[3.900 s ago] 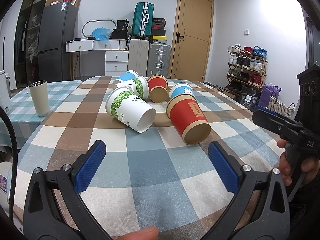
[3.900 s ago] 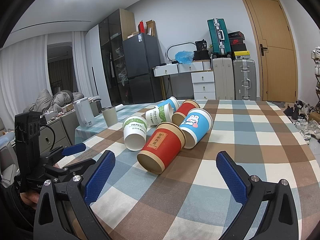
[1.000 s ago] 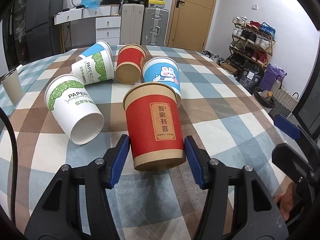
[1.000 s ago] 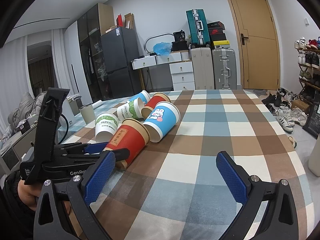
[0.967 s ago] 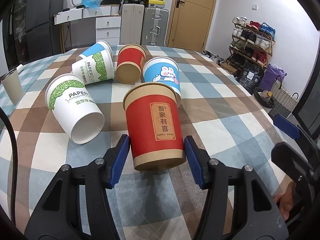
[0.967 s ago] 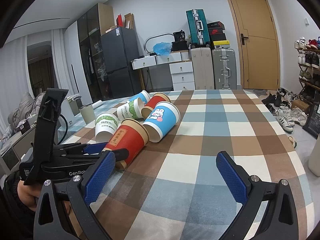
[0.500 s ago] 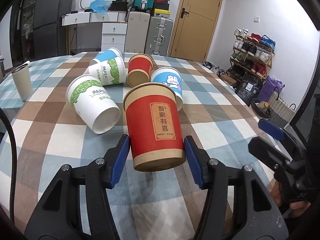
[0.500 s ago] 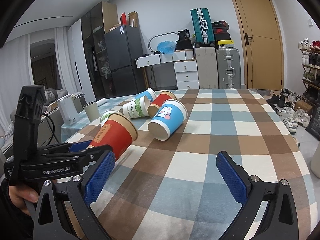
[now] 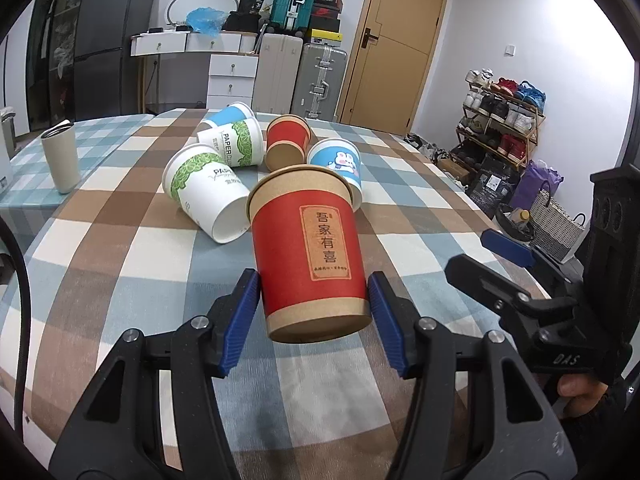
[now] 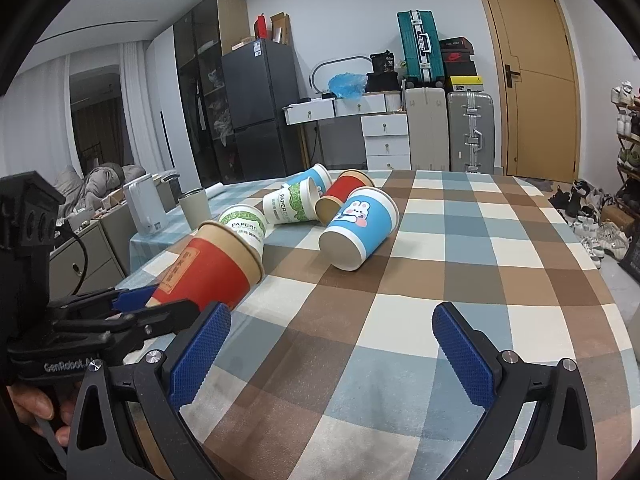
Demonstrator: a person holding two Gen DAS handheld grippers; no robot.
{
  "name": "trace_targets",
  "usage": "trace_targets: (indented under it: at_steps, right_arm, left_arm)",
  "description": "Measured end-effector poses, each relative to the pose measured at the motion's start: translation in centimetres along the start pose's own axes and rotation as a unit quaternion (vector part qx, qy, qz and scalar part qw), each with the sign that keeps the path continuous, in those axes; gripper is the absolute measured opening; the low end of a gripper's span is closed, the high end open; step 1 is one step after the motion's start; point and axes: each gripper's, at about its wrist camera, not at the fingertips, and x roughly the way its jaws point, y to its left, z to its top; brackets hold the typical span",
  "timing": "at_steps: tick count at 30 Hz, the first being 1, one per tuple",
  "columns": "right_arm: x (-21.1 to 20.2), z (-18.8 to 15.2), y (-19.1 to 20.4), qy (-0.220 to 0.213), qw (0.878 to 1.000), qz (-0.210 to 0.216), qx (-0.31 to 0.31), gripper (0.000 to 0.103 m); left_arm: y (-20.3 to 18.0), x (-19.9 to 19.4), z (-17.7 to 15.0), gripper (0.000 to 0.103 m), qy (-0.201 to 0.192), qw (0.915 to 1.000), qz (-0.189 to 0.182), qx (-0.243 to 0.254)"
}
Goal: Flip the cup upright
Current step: 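Lift the red cup with the left gripper and carry it toward the right gripper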
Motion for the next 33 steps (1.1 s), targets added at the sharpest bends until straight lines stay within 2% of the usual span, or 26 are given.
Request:
trace_targets:
  at_steps: [12, 28, 30, 33]
  right_arm:
    - [0.2, -0.1, -0.2, 0.008, 1.000, -0.004, 0.001, 0.103]
    - [0.3, -0.1, -0.3, 0.008, 1.000, -0.005, 0.000, 0.103]
    - [0.2, -0.1, -0.2, 0.007, 1.000, -0.004, 0.001, 0.103]
    - [0.2, -0.1, -0.4, 0.006, 1.000, -0.003, 0.003, 0.103]
  left_arm:
    - [-0.7, -0.7, -3.2, 0.053, 0.014, 0.9999, -0.002, -0.006]
    - [-1.3, -1.1, -3.9, 0.054, 0.013, 0.9998, -0.004, -0.010]
    - [-1.3, -1.2, -3.9, 0.056, 0.011, 0.9999, -0.003, -0.010]
    - [-0.9, -1.2, -3.5, 0.068, 0.009, 0.9999, -0.004, -0.011]
